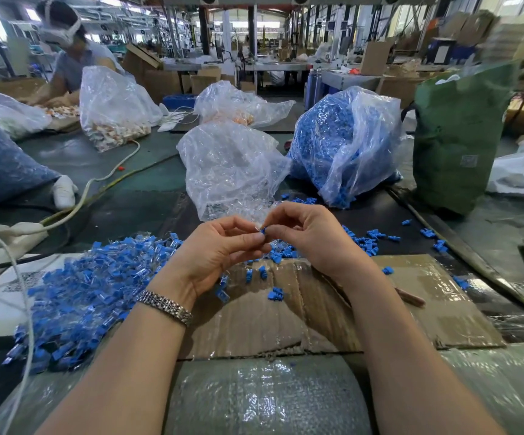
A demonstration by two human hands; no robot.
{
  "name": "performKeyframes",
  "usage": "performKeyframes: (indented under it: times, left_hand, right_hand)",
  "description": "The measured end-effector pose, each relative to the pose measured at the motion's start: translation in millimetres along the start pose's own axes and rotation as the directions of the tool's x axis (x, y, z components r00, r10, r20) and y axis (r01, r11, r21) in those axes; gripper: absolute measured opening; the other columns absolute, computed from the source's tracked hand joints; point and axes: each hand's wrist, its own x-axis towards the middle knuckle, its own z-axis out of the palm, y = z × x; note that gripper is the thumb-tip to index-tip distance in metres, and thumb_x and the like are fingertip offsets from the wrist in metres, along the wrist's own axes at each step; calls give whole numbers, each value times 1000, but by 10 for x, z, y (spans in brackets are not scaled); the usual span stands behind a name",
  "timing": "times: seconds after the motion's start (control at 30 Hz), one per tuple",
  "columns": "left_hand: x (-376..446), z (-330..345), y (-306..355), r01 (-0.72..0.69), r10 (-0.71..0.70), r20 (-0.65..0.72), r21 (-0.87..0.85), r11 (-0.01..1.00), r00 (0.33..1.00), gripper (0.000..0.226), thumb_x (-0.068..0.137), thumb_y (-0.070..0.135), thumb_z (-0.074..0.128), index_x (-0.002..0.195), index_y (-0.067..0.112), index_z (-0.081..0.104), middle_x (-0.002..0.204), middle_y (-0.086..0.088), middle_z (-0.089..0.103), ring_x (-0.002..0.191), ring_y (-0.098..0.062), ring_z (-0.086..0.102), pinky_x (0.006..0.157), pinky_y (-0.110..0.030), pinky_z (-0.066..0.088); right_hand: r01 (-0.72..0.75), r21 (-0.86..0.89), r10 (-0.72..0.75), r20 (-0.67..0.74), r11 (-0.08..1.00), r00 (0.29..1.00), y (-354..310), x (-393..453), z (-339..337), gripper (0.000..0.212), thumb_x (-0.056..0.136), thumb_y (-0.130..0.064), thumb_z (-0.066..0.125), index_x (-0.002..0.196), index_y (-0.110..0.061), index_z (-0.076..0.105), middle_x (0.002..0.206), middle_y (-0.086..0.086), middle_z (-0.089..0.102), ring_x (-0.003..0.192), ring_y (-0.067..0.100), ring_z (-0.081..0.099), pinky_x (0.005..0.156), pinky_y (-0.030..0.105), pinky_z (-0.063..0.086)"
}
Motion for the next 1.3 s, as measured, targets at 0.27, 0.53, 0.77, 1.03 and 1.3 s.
performKeyframes:
  times: [0.27,0.53,0.77,1.03,1.3]
  left_hand:
    - [19,-35,-10,14,-11,36,-74,997,999,30,74,-5,72,103,-9,66,100,-26,74,90,-30,76,74,-27,63]
    - [2,9,-15,-7,8,16,-57,998,1000,30,73,-5,71,103,-5,74,105,-24,75,91,-28,76,73,-26,62]
    - [25,-24,-15,-44,42,-22,-138,989,999,31,75,-4,72,106,-8,70,102,-26,75,94,-31,76,74,-25,62]
    - [29,-66,-10,-63,59,-28,-207,976,998,29,77,-4,71,106,-5,68,106,-26,74,98,-32,75,76,-26,62]
    - [55,-118,4,-125,115,-63,-197,972,991,27,77,2,75,105,2,75,112,-19,75,106,-27,73,88,-33,61]
  right_hand:
    - [15,-56,-15,6,998,1000,-15,-12,-15,8,91,-10,71,89,-17,71,80,-6,72,79,5,65,80,19,50]
    - [-23,-104,22,-13,994,1000,-51,-21,-30,7,91,-16,73,96,-21,70,87,-5,72,88,10,67,85,30,53]
    - [-456,-791,596,-148,407,789,-117,-212,-424,48,71,-58,83,84,-18,59,84,-1,60,81,19,59,73,36,50]
    - [-464,-803,624,-152,374,766,-102,-342,-400,34,77,-42,76,70,-16,55,68,0,55,61,15,52,50,29,34]
    - [-470,-207,503,159,858,849,-189,-84,-296,17,98,-17,61,90,-2,64,75,10,67,66,22,72,79,50,62]
